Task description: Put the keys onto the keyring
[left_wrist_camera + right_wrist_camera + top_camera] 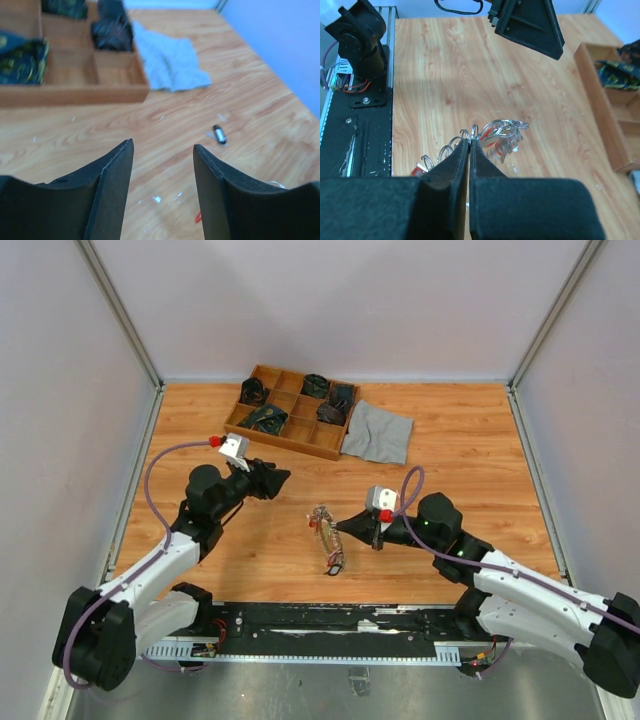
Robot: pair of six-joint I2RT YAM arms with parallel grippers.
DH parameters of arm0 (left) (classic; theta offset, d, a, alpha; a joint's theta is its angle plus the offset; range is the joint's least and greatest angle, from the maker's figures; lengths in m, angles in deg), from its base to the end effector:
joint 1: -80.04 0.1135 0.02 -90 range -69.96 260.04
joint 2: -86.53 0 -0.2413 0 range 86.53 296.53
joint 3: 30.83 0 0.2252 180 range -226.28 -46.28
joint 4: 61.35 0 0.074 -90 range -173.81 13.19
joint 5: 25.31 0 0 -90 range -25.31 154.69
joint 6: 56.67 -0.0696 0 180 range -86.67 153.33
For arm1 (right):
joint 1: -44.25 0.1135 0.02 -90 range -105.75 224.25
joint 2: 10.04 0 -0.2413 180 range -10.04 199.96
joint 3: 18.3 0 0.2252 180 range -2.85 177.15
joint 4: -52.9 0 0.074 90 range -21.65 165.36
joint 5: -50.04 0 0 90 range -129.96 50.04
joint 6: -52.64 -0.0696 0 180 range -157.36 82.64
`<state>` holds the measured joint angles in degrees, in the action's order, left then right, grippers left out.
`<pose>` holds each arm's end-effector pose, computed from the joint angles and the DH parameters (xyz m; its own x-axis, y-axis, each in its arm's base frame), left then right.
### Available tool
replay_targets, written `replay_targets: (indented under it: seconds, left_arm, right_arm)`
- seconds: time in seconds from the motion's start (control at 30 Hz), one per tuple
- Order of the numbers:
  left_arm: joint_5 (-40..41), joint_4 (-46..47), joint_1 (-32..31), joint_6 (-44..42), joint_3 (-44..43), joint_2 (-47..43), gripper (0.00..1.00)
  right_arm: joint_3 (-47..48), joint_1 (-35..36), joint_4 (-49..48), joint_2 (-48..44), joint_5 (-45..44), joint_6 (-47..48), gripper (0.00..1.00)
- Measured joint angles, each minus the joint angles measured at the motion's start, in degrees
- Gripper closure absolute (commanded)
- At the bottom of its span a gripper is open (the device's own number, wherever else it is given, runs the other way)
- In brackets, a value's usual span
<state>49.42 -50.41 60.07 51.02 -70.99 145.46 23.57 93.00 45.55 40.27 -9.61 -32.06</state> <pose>0.2273 -0.1021 0.2285 -0.2966 -0.2041 -0.9329 0.5086 0.7931 -0.3352 0.1204 0.1906 0.2636 0.0782 -0.0317 -0.9964 -0.9789 0.1870 -0.0828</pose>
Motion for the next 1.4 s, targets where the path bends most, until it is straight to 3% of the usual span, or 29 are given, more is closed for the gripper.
replay_targets:
  seconds: [0.23, 0.47, 0.7, 1.4]
  left_arm:
    - [-10.0, 4.0, -2.6, -0.1, -0.1, -8.3, 0.56]
    - [-22.3, 10.6, -6.5, 2.3, -0.2, -8.7, 0.73]
    - [-27.1, 13.9, -11.5, 1.3, -0.2, -6.8, 0.73]
    - [-28.8, 14.3, -13.4, -4.6, 0.0, -0.8, 0.71]
  right_arm:
    - [0.2, 0.0, -0.9, -5.6, -0.3, 2.9, 0.99]
    - [1.6, 0.0, -1.1, -7.7, -0.3, 3.2, 0.99]
    - [2.0, 0.0, 0.5, -8.4, 0.7, 4.7, 0.99]
    - [4.9, 0.0, 5.9, -7.9, 0.5, 8.5, 1.0]
